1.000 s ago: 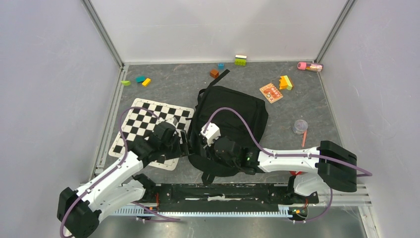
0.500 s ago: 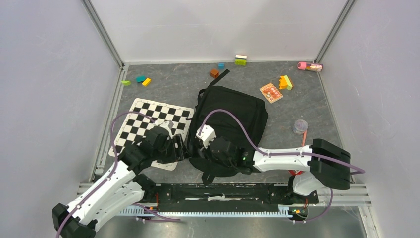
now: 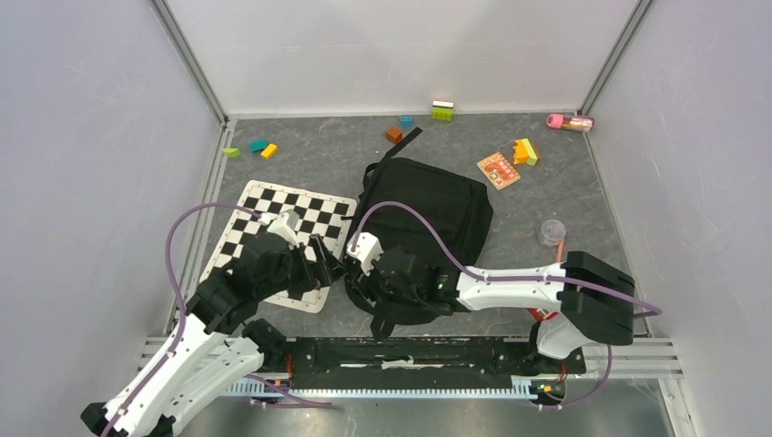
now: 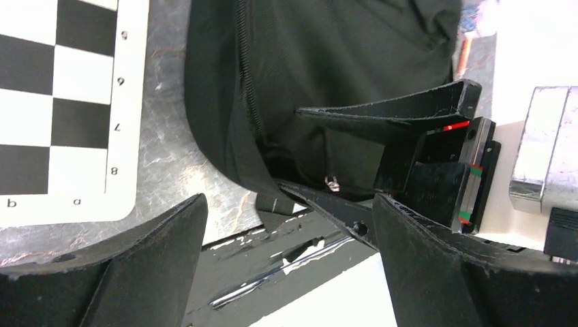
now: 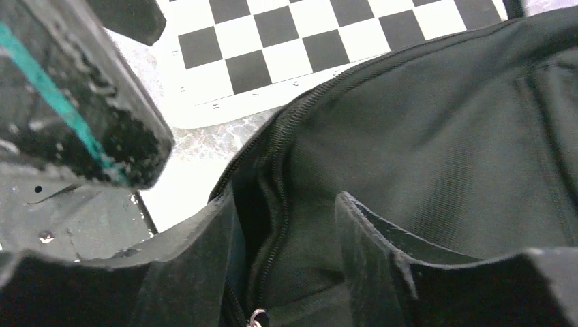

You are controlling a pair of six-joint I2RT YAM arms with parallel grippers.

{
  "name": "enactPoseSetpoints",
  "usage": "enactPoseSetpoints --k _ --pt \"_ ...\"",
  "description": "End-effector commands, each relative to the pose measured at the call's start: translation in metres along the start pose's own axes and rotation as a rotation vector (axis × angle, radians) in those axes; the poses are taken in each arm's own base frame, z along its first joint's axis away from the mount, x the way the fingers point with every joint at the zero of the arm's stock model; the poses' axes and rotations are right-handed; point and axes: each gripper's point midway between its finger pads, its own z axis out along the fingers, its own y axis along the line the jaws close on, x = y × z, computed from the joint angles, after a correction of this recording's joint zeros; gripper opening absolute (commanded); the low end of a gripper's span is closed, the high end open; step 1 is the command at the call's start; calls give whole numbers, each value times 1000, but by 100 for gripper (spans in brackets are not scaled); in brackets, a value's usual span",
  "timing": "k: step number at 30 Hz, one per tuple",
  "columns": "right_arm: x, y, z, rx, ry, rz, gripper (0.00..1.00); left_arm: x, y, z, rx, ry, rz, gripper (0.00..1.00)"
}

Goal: Pack the student bag
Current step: Zip the student bag at the center of the board.

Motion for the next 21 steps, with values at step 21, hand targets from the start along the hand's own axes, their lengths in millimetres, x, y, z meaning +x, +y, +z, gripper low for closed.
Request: enactPoseSetpoints --k 21 --pt "33 -51 -98 186 -133 153 72 -29 -77 36 211 24 293 82"
